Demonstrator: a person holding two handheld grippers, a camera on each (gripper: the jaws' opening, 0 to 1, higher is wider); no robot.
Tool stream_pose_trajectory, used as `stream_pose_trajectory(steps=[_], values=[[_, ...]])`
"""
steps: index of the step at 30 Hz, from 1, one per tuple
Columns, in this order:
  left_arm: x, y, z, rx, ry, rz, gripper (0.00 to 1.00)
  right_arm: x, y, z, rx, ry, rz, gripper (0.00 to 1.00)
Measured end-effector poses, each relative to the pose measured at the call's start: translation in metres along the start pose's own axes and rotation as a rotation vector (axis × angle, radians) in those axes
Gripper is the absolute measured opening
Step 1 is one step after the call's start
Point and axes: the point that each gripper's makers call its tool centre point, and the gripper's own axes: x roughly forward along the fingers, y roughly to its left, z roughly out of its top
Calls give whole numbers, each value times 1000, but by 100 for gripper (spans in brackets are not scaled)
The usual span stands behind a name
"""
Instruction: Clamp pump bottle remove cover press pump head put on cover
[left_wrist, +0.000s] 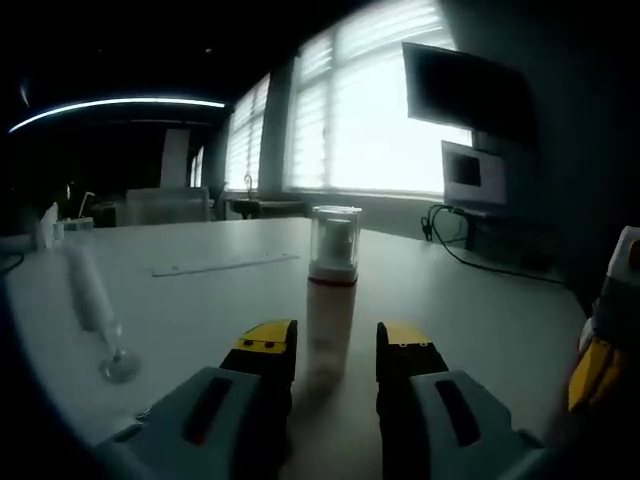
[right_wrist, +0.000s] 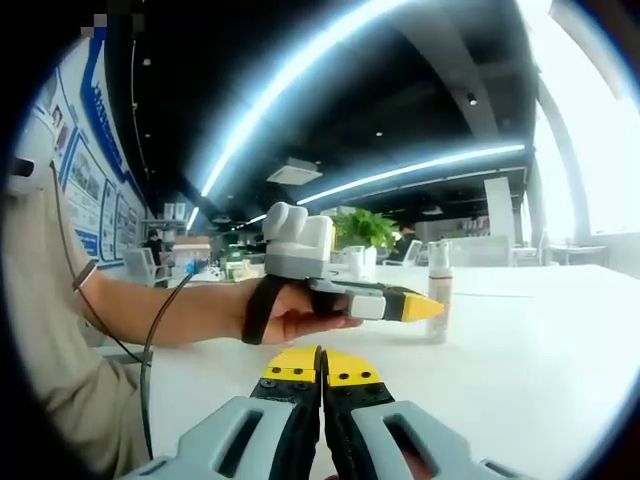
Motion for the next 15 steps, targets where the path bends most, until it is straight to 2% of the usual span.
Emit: stream_pose_trajectory(steps=[10, 15], values=[[-28, 6, 9, 3, -27, 11, 23, 0, 0, -3, -31, 21, -20, 0], [-39, -1, 14, 3, -44, 3, 22, 0, 0, -4, -49, 34, -27, 0]])
